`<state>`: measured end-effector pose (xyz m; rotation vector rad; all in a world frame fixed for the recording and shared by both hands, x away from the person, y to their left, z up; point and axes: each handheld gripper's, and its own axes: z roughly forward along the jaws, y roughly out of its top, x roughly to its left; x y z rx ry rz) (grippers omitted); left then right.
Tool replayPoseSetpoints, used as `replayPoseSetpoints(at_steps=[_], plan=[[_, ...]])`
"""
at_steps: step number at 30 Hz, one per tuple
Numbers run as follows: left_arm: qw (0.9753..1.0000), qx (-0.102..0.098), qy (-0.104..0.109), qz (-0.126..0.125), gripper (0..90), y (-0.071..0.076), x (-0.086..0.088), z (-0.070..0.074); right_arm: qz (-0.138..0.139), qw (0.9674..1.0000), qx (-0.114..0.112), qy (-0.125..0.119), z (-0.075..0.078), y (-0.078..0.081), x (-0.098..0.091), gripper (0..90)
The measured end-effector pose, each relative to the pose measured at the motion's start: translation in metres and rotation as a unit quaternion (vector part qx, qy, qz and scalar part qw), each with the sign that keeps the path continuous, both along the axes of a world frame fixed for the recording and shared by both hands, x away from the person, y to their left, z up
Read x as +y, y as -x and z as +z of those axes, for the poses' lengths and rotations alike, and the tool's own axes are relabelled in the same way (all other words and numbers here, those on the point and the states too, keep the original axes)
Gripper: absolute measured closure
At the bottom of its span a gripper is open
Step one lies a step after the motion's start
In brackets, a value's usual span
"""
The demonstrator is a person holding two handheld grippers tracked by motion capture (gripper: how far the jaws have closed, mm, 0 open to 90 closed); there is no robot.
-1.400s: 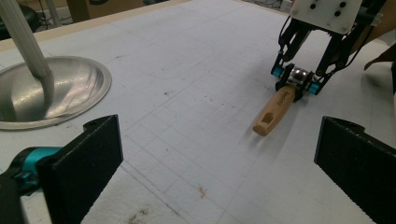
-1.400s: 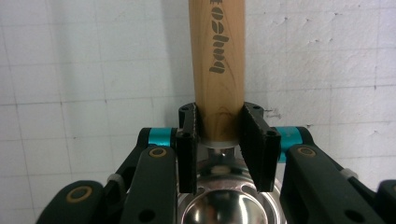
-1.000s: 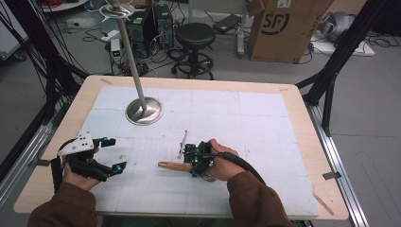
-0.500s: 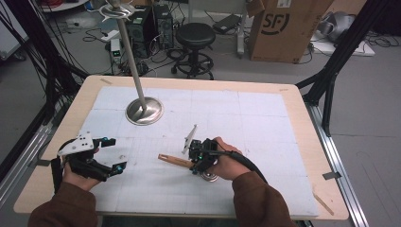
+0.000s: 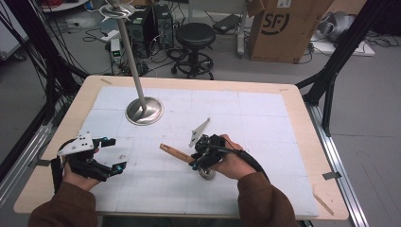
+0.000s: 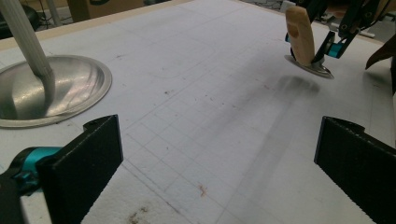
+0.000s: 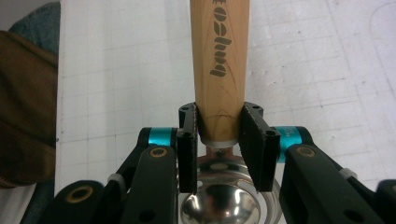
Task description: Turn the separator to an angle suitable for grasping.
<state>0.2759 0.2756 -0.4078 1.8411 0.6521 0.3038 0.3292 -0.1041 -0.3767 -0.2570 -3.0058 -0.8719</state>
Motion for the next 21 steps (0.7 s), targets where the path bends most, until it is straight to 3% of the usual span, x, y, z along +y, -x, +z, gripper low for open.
replayPoseSetpoints(at_steps=[5,9,10,11,12,21], plan=[[1.0000,0.000,0.001,-0.001,1.6,0.000,0.000,0.000,-0.002,0.9998,-0.006,-0.021,0.006,0.001,-0.006,68.9],[1.0000,0.000,0.005,-0.002,1.6,0.000,0.000,0.001,-0.003,0.9987,-0.008,-0.050,0.013,0.002,-0.013,68.9],[1.0000,0.000,0.006,-0.002,1.6,0.000,0.000,0.001,-0.004,0.9976,-0.011,-0.069,0.017,0.004,-0.017,68.9],[1.0000,0.000,0.007,-0.003,1.6,0.000,0.000,0.001,-0.004,0.9976,-0.011,-0.069,0.017,0.004,-0.017,68.9],[1.0000,0.000,0.008,-0.003,1.6,0.001,-0.001,0.001,-0.004,0.9956,-0.016,-0.092,0.019,0.006,-0.021,68.9],[0.9999,-0.005,0.008,-0.014,1.6,0.002,-0.006,0.005,-0.010,0.9883,-0.032,-0.149,0.023,0.017,-0.042,68.9]])
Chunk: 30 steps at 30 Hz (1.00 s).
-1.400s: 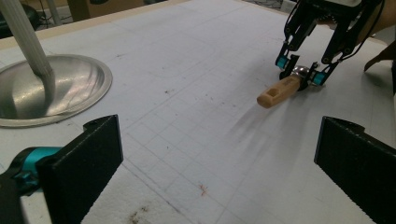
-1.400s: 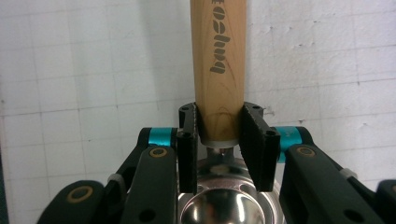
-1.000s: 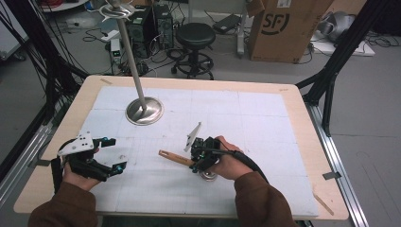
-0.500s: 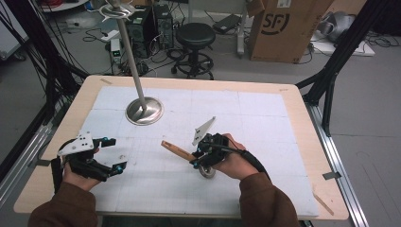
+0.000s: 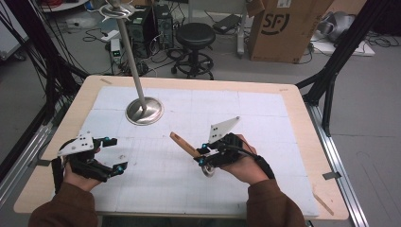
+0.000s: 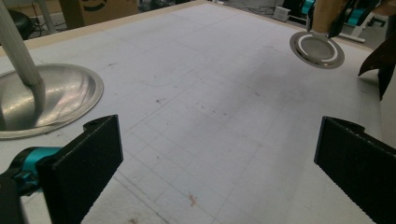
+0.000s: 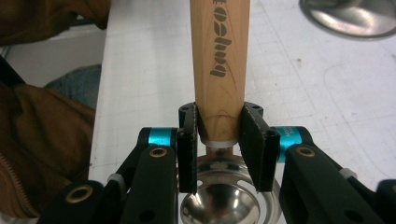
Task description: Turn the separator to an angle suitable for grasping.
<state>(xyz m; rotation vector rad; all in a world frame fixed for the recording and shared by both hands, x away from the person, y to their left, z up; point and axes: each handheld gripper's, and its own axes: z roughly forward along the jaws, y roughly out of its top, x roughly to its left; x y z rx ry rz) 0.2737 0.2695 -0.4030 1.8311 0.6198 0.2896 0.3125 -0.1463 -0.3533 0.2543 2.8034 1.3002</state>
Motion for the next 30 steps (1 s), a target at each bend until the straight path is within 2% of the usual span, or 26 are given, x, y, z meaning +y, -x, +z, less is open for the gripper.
replayPoseSetpoints(at_steps=[7,15,19,23,27,30], plan=[[1.0000,-0.001,0.000,-0.006,1.6,0.001,-0.005,0.002,-0.010,0.9994,0.000,-0.034,-0.001,0.005,-0.014,68.9],[0.9999,-0.002,0.001,-0.015,1.6,-0.001,-0.010,0.003,-0.013,0.9977,0.004,-0.066,-0.007,0.001,-0.022,68.9],[0.9999,0.001,0.002,-0.013,1.6,-0.004,-0.010,0.002,-0.016,0.9979,0.006,-0.062,-0.010,0.001,-0.024,68.9],[0.9999,0.002,0.011,-0.013,1.6,-0.006,-0.012,0.002,-0.020,0.9976,0.009,-0.066,-0.010,0.003,-0.026,68.8],[0.9998,0.000,0.018,-0.013,1.6,-0.007,-0.011,0.003,-0.020,0.9967,0.011,-0.078,-0.012,0.003,-0.028,68.8],[0.9997,0.001,0.017,-0.016,1.6,-0.008,-0.012,0.002,-0.023,0.9968,0.002,-0.076,-0.012,0.002,-0.028,68.9]])
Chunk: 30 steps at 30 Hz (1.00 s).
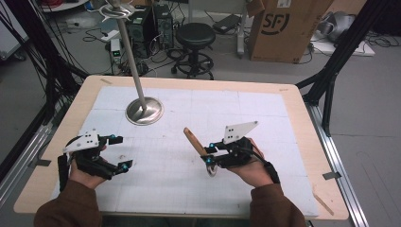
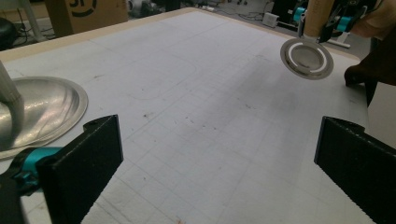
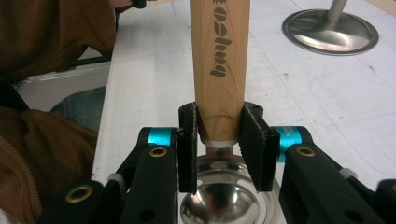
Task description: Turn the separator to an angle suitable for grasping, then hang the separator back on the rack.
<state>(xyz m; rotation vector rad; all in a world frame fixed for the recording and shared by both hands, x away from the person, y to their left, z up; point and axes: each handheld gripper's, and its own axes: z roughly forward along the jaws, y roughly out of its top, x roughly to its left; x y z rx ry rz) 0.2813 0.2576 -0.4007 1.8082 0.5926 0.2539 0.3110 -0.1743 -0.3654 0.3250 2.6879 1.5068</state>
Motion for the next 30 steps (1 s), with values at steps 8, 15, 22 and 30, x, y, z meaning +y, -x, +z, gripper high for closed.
replayPoseSetpoints(at_steps=[8,15,22,30], plan=[[1.0000,-0.002,-0.002,-0.008,1.6,0.001,-0.002,0.002,-0.009,0.9999,0.011,-0.009,-0.005,-0.002,-0.002,68.8],[1.0000,-0.001,-0.006,-0.006,1.6,0.000,-0.003,0.000,-0.008,0.9998,0.014,-0.006,-0.008,-0.007,0.000,68.8],[1.0000,-0.001,-0.003,-0.006,1.6,0.000,-0.002,0.002,-0.008,0.9998,0.013,-0.011,-0.007,-0.007,-0.001,68.8],[0.9997,-0.011,0.001,-0.021,1.6,0.000,-0.009,0.014,0.000,0.9999,0.005,-0.015,-0.007,-0.005,0.004,68.8]])
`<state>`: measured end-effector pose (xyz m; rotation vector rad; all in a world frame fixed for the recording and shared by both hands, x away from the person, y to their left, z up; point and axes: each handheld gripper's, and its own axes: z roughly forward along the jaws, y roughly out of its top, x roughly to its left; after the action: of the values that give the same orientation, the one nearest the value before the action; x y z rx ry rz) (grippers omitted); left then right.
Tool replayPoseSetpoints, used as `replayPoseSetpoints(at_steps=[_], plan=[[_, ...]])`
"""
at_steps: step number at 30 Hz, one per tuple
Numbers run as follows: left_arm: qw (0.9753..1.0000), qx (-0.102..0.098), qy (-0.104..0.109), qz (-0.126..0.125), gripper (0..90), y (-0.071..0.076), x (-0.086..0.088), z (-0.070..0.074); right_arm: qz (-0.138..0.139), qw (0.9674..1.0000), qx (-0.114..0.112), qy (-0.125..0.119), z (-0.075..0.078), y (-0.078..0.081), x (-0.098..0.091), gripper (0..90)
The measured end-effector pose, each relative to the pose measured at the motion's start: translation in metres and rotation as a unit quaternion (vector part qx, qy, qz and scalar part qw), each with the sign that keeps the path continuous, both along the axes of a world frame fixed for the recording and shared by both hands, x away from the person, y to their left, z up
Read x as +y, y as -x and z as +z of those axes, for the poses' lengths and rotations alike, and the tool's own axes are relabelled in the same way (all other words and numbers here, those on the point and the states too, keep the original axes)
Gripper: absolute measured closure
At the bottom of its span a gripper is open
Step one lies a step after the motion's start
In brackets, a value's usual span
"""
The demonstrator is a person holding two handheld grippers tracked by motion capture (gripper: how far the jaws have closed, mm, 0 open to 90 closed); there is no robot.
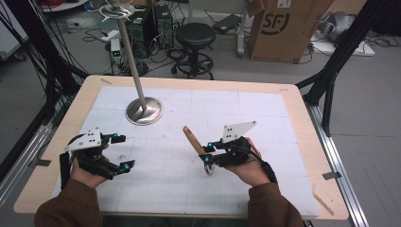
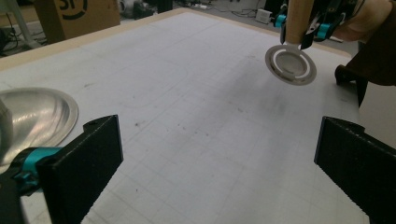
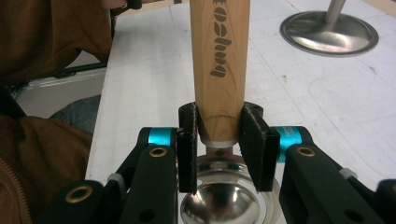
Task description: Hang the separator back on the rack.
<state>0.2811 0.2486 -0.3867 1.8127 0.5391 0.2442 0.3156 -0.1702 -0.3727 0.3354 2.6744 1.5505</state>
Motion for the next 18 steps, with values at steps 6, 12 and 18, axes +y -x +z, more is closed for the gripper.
replayPoseSetpoints(at_steps=[6,12,18], plan=[[0.9998,-0.010,0.013,-0.012,1.6,-0.001,-0.012,0.014,0.003,1.0000,0.006,-0.002,0.000,0.000,-0.001,68.7],[0.9991,-0.018,0.016,-0.037,1.6,-0.003,-0.033,0.021,0.010,0.9999,0.000,-0.008,0.001,0.002,0.003,68.8],[0.9978,-0.023,0.031,-0.054,1.6,-0.004,-0.047,0.026,0.023,0.9997,0.004,-0.012,0.002,0.006,0.009,68.7]])
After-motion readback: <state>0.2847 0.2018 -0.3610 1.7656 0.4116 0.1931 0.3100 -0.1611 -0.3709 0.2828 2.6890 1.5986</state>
